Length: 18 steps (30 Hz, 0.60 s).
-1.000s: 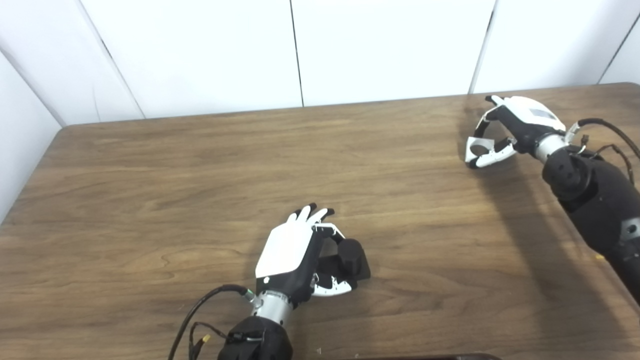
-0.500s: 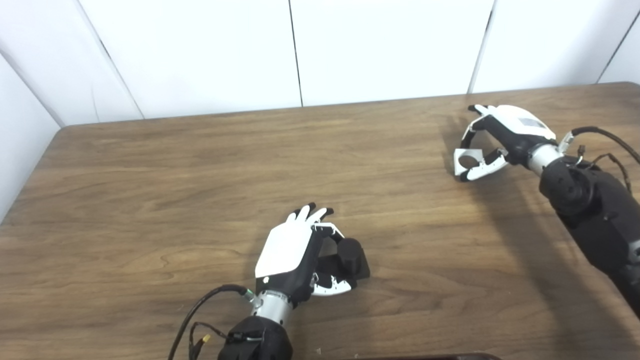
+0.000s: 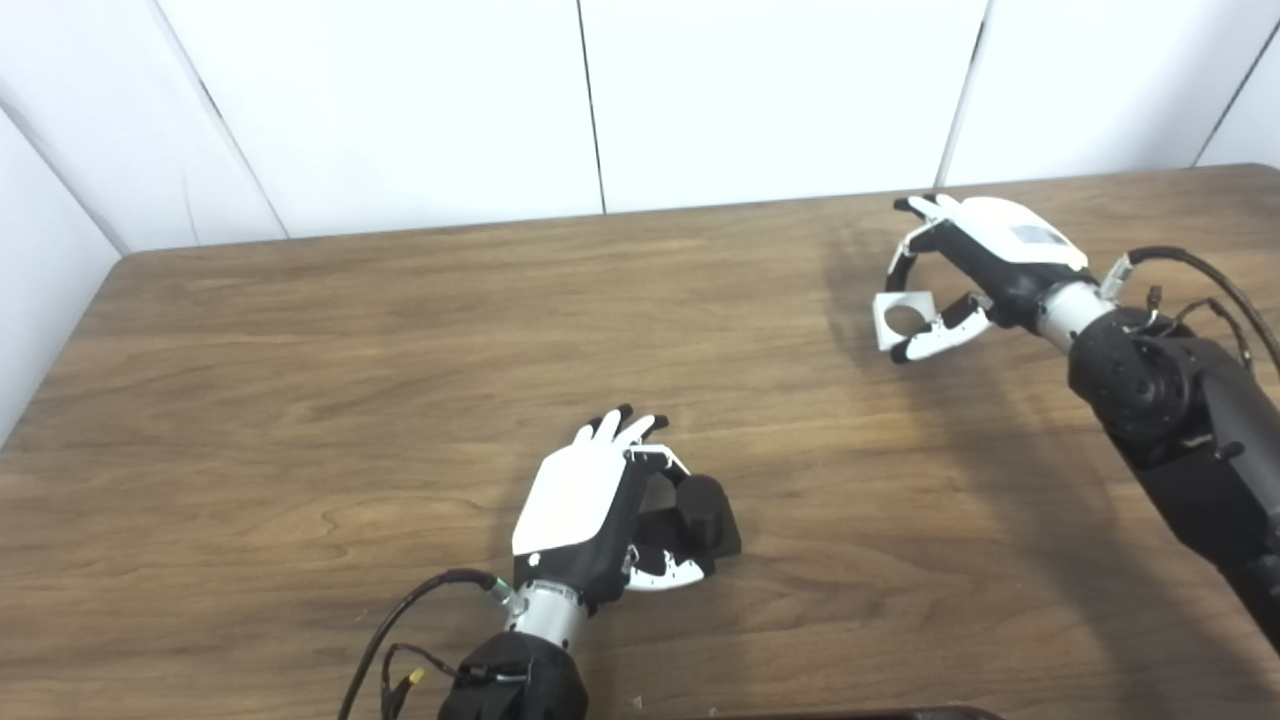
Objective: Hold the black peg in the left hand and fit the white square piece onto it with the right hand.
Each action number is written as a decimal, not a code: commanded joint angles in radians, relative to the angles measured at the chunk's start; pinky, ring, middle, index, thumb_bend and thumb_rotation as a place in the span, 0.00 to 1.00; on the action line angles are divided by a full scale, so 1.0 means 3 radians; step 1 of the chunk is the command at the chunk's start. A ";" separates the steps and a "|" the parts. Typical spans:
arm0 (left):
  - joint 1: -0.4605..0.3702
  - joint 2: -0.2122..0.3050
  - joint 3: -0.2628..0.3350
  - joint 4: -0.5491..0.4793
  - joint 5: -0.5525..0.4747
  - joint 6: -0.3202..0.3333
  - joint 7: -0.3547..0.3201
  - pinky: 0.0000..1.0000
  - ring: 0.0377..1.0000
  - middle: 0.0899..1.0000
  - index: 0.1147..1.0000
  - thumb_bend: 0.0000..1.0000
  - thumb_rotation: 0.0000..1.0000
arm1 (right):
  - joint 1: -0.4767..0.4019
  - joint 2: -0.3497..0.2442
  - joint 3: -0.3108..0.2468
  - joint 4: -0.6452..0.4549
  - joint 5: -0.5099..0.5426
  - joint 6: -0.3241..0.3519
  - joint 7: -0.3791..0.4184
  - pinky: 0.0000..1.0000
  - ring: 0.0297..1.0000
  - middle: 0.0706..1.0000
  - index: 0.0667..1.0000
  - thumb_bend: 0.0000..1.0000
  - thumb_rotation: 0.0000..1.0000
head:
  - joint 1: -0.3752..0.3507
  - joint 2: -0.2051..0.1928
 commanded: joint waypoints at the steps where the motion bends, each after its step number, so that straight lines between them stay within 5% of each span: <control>1: -0.0044 -0.0037 -0.0009 0.0011 0.0022 -0.0042 0.0065 1.00 1.00 0.92 0.42 0.52 0.06 | -0.0079 0.0007 -0.0056 -0.0221 0.0036 -0.0009 0.0044 1.00 1.00 0.96 0.45 0.52 0.16 | 0.0001 -0.0001; 18: -0.0071 -0.0070 -0.0026 0.0062 0.0058 -0.0025 0.0094 1.00 1.00 0.92 0.43 0.52 0.06 | 0.0093 0.0188 -0.0011 -0.1046 0.0117 0.0186 0.0614 1.00 1.00 0.96 0.46 0.52 0.16 | 0.0047 -0.0011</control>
